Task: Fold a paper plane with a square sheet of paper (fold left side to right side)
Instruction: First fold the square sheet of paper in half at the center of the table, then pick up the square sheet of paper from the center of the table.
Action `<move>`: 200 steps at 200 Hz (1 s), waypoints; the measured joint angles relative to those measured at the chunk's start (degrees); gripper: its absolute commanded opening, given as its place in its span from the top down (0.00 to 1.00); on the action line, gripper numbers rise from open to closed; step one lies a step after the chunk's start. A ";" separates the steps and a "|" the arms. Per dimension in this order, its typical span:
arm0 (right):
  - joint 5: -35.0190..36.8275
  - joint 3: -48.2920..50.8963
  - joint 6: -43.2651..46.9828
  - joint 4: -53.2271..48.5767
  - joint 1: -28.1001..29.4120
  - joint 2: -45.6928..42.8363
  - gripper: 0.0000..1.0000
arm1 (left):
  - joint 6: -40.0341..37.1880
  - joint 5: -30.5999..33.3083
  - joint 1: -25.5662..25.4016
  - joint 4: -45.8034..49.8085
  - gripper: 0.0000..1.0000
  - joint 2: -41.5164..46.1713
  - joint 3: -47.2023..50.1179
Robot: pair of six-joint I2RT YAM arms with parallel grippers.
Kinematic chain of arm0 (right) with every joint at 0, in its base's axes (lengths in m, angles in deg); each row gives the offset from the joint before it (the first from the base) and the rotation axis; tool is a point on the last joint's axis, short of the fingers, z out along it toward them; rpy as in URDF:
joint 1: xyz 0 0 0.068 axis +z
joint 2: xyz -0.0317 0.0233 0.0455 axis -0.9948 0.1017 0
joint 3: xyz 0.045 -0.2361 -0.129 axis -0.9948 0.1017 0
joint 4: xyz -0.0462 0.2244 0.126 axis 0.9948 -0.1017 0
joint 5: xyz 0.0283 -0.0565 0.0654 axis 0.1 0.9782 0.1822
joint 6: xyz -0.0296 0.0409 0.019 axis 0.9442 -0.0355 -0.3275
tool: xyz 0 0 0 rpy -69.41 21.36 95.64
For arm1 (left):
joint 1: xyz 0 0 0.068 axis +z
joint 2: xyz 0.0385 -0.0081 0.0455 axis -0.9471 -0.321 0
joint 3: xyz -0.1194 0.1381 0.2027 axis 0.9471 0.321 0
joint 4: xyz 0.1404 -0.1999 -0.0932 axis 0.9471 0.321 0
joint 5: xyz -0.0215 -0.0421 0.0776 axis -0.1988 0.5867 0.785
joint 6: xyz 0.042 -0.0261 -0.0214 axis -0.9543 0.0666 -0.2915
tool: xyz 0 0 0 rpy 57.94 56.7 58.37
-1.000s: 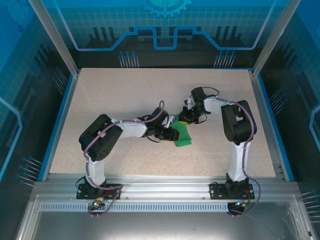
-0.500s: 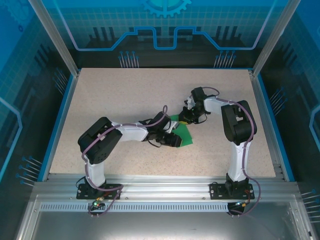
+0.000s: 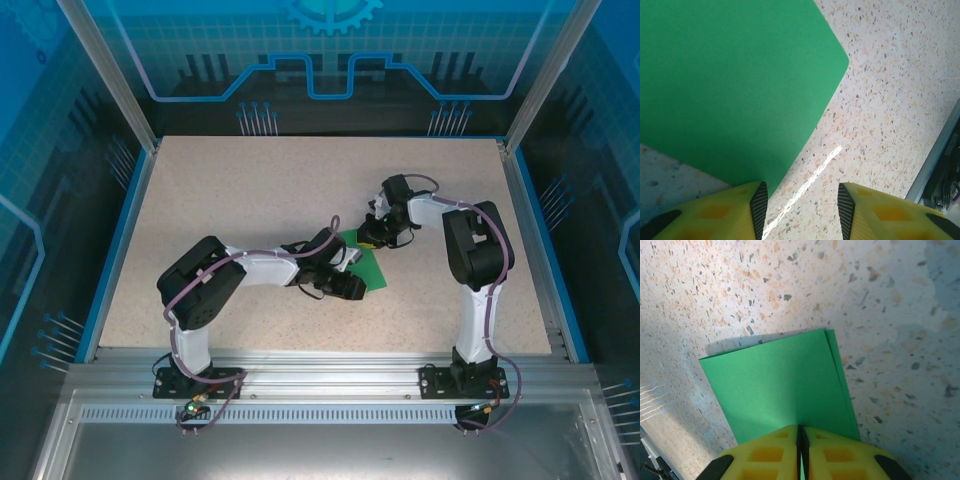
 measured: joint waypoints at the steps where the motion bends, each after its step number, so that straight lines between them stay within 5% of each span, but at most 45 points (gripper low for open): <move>1: 0.00 0.00 0.00 0.00 0.00 -0.02 0.88 | 0.00 0.00 0.00 0.02 0.54 0.02 0.00; 77: -0.13 2.16 -0.15 2.21 0.11 -1.77 0.83 | 0.31 -1.60 -0.94 0.79 0.54 7.21 3.76; 122: 3.48 2.84 1.75 -2.73 0.48 -7.37 0.54 | 3.15 0.83 5.31 -1.90 0.46 19.80 6.78; 150: 7.72 3.10 4.09 -6.47 0.48 -13.99 0.34 | 6.10 9.79 9.99 -0.90 0.42 23.04 7.96; 200: 12.04 11.69 5.55 -10.16 2.49 -19.61 0.02 | 10.93 25.18 10.51 3.72 0.36 24.72 8.66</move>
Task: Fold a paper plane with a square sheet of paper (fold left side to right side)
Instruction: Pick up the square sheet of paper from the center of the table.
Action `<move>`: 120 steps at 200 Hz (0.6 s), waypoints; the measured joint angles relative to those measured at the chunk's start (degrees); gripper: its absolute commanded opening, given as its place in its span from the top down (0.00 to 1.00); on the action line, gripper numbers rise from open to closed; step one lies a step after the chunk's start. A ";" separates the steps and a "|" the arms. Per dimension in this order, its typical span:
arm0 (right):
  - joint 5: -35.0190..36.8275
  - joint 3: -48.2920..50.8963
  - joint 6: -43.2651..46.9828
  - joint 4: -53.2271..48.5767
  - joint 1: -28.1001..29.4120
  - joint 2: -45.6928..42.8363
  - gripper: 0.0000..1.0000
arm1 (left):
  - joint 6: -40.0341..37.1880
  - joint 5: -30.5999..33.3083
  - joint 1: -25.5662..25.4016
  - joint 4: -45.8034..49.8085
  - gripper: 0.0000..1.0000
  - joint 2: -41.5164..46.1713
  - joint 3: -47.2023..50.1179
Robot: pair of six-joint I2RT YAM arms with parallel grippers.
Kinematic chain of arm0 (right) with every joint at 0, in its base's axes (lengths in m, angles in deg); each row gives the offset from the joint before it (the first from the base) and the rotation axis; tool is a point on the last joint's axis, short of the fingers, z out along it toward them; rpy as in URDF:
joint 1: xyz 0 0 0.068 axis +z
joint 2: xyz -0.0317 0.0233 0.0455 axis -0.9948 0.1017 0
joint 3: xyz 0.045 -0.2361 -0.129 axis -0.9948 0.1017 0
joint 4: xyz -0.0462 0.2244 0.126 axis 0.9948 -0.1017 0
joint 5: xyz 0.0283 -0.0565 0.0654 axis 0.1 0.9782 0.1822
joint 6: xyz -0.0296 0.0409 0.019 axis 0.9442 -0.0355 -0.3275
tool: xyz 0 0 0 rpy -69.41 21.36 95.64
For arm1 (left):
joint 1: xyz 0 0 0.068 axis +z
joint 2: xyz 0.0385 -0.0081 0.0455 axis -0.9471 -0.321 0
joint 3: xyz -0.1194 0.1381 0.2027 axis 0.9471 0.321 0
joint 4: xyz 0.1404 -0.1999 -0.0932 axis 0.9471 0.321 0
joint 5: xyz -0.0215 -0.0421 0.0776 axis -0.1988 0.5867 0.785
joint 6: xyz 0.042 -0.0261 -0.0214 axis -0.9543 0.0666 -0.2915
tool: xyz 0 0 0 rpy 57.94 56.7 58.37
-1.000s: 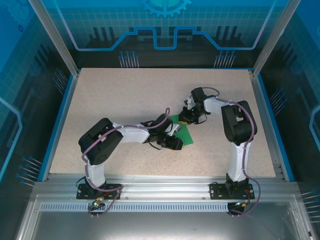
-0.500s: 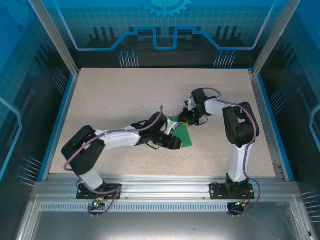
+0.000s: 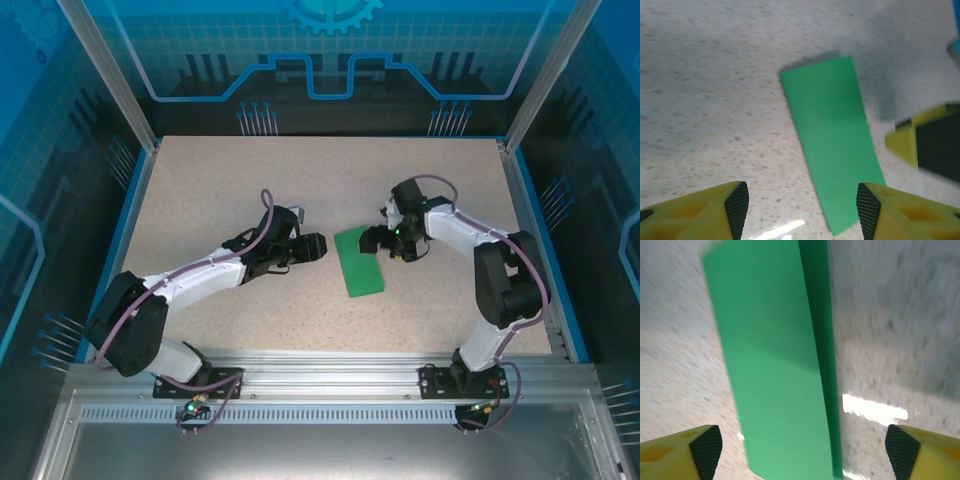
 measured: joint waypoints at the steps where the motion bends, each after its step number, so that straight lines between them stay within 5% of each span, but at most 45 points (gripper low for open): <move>1: 0.07 0.15 -0.11 -0.07 0.11 0.00 0.02 | 0.07 0.13 0.00 0.02 0.36 0.00 0.02; 48: 1.29 4.22 -1.86 -1.51 5.33 0.00 0.02 | 1.42 4.74 0.00 2.49 0.36 0.22 0.07; 120: -4.87 5.66 -6.27 1.01 8.02 -0.85 0.20 | 1.29 6.62 0.00 4.90 0.36 0.94 0.07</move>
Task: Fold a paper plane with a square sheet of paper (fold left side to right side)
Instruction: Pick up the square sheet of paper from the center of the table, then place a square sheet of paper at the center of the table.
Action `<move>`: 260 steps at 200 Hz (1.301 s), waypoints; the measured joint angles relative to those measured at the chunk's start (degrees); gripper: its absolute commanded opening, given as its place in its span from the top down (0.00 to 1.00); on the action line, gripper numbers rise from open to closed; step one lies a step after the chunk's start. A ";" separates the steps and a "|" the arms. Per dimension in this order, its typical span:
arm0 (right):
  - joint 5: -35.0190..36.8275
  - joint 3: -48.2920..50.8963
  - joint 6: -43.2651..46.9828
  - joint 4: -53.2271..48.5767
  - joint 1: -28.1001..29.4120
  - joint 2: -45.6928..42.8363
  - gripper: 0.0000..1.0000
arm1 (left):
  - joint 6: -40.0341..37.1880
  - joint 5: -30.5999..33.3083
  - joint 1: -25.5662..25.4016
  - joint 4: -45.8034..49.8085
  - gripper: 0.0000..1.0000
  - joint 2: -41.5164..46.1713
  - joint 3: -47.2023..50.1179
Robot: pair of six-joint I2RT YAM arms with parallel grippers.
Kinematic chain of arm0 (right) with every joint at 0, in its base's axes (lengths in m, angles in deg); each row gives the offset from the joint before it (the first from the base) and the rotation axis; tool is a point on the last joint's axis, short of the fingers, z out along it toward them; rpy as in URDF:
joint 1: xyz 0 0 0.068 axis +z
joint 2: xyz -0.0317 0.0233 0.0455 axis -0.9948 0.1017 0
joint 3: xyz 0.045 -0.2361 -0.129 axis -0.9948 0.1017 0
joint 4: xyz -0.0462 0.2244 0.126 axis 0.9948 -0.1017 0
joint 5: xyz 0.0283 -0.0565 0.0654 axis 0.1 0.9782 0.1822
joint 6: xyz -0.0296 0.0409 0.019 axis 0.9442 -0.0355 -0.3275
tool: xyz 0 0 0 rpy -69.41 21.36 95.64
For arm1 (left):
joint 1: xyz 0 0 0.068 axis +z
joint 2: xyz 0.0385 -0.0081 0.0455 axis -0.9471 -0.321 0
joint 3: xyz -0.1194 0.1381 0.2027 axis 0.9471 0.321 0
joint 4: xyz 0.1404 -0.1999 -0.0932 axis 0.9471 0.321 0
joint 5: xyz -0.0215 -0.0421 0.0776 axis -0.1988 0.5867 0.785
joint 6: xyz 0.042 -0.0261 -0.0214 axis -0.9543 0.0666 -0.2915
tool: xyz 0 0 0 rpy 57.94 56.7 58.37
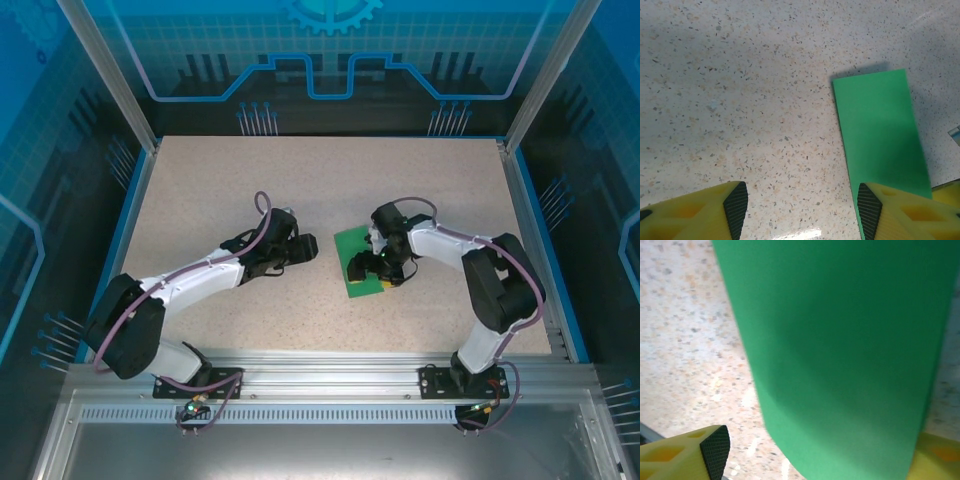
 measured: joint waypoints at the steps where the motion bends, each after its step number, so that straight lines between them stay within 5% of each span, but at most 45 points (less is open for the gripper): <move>1: -0.11 0.04 -0.09 0.07 0.00 -0.07 0.20 | 0.00 0.02 0.00 0.00 0.36 0.04 0.00; 55: -5.03 0.63 -2.69 4.20 0.26 -3.15 0.22 | -1.68 0.24 0.00 1.09 0.35 0.61 -0.02; 84: -7.13 0.63 -2.56 5.90 -1.84 -2.93 0.31 | -2.73 0.22 0.00 1.53 0.35 0.61 -0.55; 110: -7.85 -0.61 -1.70 5.97 -3.32 -0.72 0.48 | -2.95 0.22 0.00 1.55 0.36 0.61 -0.92; 158: -9.40 -1.27 -2.47 5.70 -3.39 0.39 0.93 | -2.97 0.26 0.00 2.49 0.36 0.79 -0.92; 260: -9.18 -2.47 -9.99 6.60 -0.72 -5.44 0.94 | -7.45 2.71 0.00 5.55 0.35 8.09 -0.96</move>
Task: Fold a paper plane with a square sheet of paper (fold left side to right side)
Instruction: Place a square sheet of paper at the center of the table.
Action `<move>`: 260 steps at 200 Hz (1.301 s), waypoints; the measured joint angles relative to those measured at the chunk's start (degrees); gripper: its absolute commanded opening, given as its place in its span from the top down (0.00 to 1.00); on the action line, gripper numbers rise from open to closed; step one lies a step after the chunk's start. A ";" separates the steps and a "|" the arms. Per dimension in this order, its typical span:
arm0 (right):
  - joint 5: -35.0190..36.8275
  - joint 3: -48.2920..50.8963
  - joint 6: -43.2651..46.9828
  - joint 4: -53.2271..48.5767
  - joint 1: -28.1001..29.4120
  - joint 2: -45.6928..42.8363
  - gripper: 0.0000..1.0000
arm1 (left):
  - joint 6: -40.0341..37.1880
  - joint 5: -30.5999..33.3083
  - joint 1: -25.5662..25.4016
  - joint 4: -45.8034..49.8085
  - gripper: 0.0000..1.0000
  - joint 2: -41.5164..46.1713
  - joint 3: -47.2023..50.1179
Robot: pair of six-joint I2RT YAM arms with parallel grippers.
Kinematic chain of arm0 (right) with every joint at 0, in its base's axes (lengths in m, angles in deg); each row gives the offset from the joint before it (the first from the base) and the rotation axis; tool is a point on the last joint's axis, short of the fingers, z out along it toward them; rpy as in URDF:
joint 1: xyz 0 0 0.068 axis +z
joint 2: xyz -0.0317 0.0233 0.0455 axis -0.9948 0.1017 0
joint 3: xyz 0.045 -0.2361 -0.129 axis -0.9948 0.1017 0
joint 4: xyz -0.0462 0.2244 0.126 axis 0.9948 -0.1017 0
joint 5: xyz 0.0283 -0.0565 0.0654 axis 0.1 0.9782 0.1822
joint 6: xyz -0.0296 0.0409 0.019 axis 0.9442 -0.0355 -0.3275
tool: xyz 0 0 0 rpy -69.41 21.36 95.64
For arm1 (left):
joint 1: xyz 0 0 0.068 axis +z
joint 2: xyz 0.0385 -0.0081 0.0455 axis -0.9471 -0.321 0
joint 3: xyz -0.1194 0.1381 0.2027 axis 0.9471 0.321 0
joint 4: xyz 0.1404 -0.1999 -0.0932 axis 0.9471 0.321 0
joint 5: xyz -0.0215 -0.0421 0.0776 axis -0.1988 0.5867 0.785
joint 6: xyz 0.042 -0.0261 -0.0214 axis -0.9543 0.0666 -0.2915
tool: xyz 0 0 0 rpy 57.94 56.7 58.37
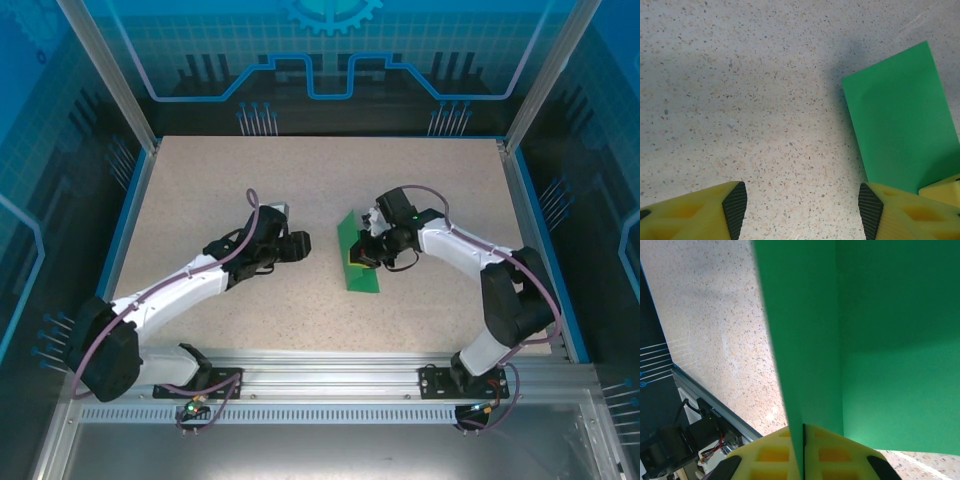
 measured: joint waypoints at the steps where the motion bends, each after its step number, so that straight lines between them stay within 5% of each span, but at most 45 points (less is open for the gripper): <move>1: 0.02 -0.02 -0.02 0.02 0.02 0.04 0.94 | -0.02 0.07 0.00 0.02 0.35 0.02 0.00; 65: 1.49 -1.09 -3.98 2.49 1.49 4.04 0.92 | -0.07 0.15 0.00 0.44 0.35 0.04 0.00; 166: 5.55 -4.87 3.19 -4.81 5.25 7.80 0.92 | -0.07 0.33 0.00 0.68 0.35 0.04 0.00; 208: 6.82 -4.92 4.00 -5.77 5.38 7.80 0.65 | -0.07 0.33 0.00 0.68 0.35 0.04 0.00; 260: 7.41 -6.64 4.66 -6.60 4.63 7.80 0.60 | -0.70 -0.37 -0.04 0.17 0.35 0.52 0.24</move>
